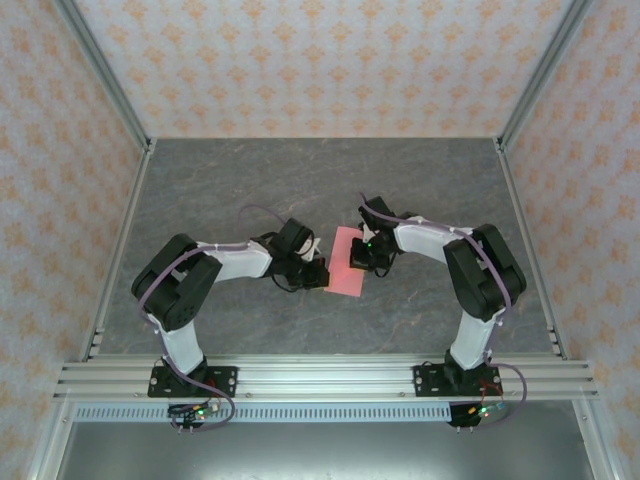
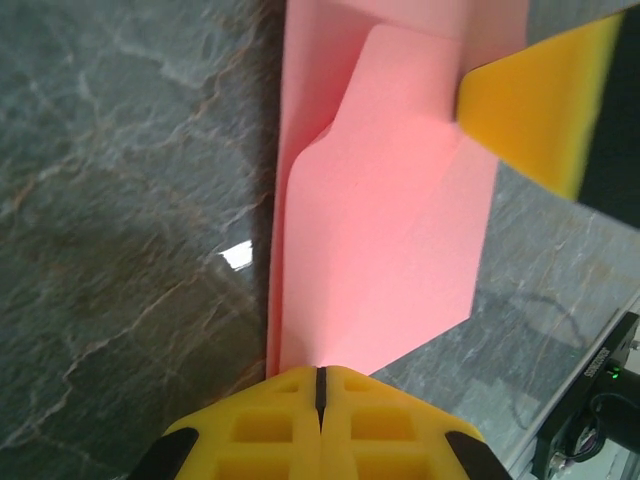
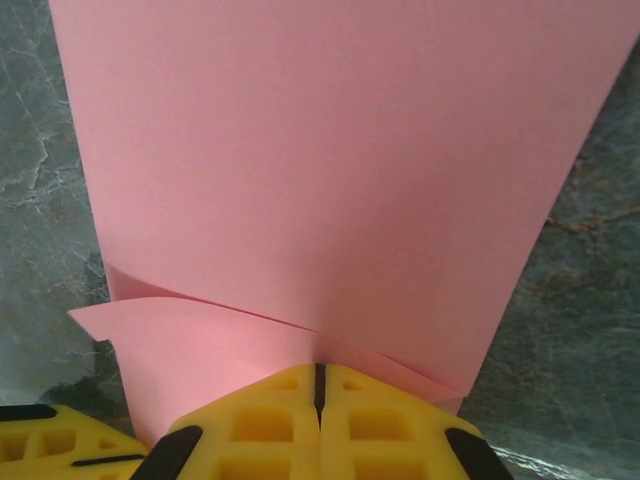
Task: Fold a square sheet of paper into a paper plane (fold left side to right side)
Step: Fold the triangle a second time at the center of the table.
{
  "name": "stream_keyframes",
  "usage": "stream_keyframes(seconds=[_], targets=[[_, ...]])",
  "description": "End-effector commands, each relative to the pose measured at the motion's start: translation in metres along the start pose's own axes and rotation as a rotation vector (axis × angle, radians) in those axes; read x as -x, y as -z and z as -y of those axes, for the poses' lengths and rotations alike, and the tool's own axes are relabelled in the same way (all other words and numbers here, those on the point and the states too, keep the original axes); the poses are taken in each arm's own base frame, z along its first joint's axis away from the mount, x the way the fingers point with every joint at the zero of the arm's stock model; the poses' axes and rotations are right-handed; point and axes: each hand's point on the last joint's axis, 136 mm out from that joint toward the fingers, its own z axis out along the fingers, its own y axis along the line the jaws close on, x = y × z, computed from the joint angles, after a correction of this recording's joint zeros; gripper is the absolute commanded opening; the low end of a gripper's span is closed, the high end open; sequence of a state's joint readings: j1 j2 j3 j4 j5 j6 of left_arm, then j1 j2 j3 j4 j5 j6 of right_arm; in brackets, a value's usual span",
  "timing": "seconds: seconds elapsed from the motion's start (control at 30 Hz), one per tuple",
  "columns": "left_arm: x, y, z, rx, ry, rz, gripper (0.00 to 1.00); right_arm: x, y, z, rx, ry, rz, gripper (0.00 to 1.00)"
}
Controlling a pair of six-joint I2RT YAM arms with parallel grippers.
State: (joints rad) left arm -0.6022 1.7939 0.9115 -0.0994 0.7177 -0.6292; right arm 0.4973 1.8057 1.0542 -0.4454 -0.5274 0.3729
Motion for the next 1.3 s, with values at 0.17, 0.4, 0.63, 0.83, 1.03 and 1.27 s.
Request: stream_keyframes(seconds=[0.17, 0.4, 0.63, 0.83, 1.03, 1.27], targets=[[0.015, -0.001, 0.028, -0.066, -0.022, -0.014, 0.0, 0.001, -0.003, 0.014, -0.078, -0.016, -0.005, 0.05], [0.019, -0.015, 0.032, -0.075, -0.039, -0.047, 0.0, -0.001, -0.004, 0.017, -0.086, -0.018, -0.008, 0.05], [0.016, -0.025, 0.017, -0.003, -0.039, -0.064, 0.0, -0.002, -0.005, 0.018, -0.091, -0.021, -0.012, 0.05], [0.007, -0.028, -0.002, 0.052, -0.008, -0.075, 0.0, -0.003, -0.004, 0.021, -0.108, -0.019, -0.013, 0.05], [-0.005, -0.025, -0.022, 0.058, 0.049, -0.072, 0.0, -0.004, -0.005, 0.024, -0.118, -0.022, -0.017, 0.05], [-0.021, -0.012, -0.034, 0.057, 0.082, -0.053, 0.0, -0.006, -0.006, 0.029, -0.14, -0.024, -0.023, 0.05]])
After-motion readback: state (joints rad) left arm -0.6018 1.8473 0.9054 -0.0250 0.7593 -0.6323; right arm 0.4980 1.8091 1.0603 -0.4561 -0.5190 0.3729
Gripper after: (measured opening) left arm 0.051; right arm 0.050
